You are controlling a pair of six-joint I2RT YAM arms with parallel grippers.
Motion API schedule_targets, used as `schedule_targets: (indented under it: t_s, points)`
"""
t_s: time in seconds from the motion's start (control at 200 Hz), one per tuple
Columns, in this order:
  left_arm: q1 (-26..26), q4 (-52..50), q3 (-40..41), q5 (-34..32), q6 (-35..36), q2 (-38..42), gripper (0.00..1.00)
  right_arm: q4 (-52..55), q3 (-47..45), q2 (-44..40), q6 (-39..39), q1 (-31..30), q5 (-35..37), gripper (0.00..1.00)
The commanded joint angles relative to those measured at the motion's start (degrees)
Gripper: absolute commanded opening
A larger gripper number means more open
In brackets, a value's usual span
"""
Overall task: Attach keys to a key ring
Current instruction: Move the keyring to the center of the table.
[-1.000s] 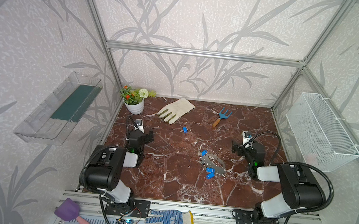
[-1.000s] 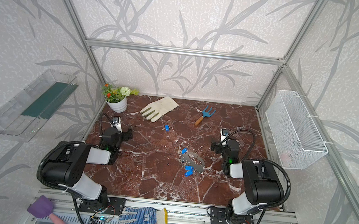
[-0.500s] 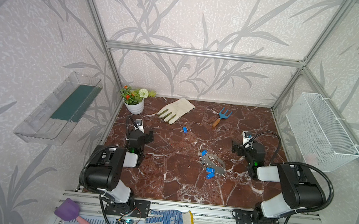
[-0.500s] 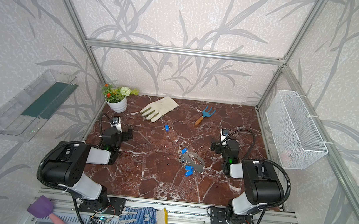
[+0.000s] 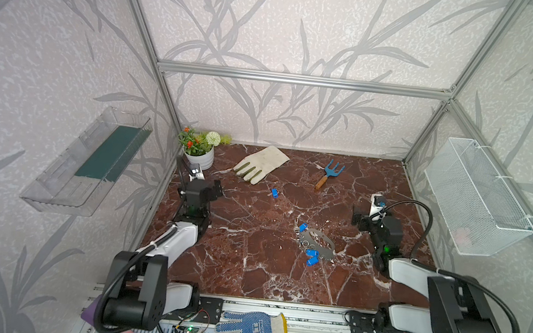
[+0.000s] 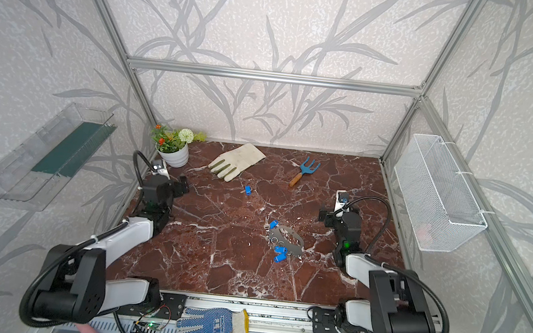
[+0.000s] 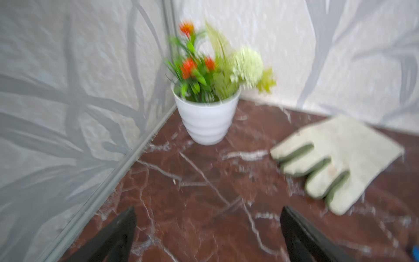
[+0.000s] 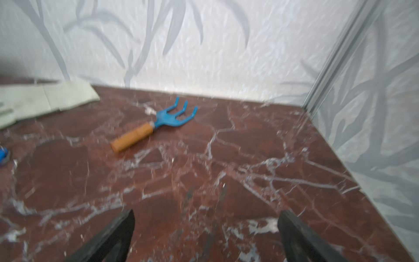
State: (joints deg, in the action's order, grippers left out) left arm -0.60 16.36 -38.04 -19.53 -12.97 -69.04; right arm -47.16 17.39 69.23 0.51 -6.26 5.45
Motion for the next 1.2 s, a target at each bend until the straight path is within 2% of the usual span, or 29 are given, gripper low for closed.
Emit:
schedule_targets:
  t_s: [0.0,0.09,0.145,0.205,0.29,0.405,0.525,0.62,0.725,0.815,0.95,1.085,1.2]
  points:
    - [0.42,-33.6,-13.28,-4.79,-16.88,5.13,0.99,13.76,3.6,-10.19,12.59,0.02,3.05,0.99]
    - [0.47,-38.8,-16.73,2.98,-21.32,8.31,0.99,22.85,7.65,-14.38,21.2,0.19,-0.69,0.99]
    - [0.51,-34.54,-14.02,10.74,-21.48,11.47,0.99,23.72,8.97,-14.66,24.1,0.24,-5.41,0.99]
    - [0.43,-29.35,-10.28,16.36,-22.27,14.56,0.99,23.66,10.08,-14.33,26.01,0.27,-12.71,0.99]
    - [-0.06,-27.65,-7.58,19.99,-24.12,17.49,0.99,22.93,10.83,-13.41,28.26,0.14,-20.73,0.99]
    - [-3.09,-29.93,-5.43,19.73,-25.38,19.81,0.95,32.54,14.41,-12.33,28.09,-2.8,-23.03,0.99]
    - [-11.14,-30.31,-1.47,14.98,-25.28,21.81,0.93,39.37,15.36,-12.28,24.1,-12.04,-14.97,0.99]
    - [-18.15,-28.93,2.58,11.59,-26.42,22.18,0.92,47.81,17.65,-10.86,21.32,-18.92,-12.68,0.99]
    - [-24.65,-28.13,5.96,9.28,-27.08,21.1,0.91,53.16,17.3,-11.21,20.64,-24.28,-9.17,0.99]
    - [-29.12,-25.37,8.21,10.35,-27.27,19.01,0.9,58.47,16.37,-13.05,20.23,-27.72,-5.92,0.99]
    - [-34.93,-23.42,9.13,8.18,-26.37,14.44,0.9,66.4,15.32,-14.45,22.44,-30.71,-5.94,1.0]
    - [-39.42,-21.35,8.63,8.43,-23.04,9.85,0.86,70.49,12.85,-13.72,26.68,-32.59,-5.49,0.77]
    - [-43.26,-19.74,7.43,7.92,-20.1,5.13,0.86,68.76,9.89,-13.09,29.94,-32.8,-9.22,0.74]
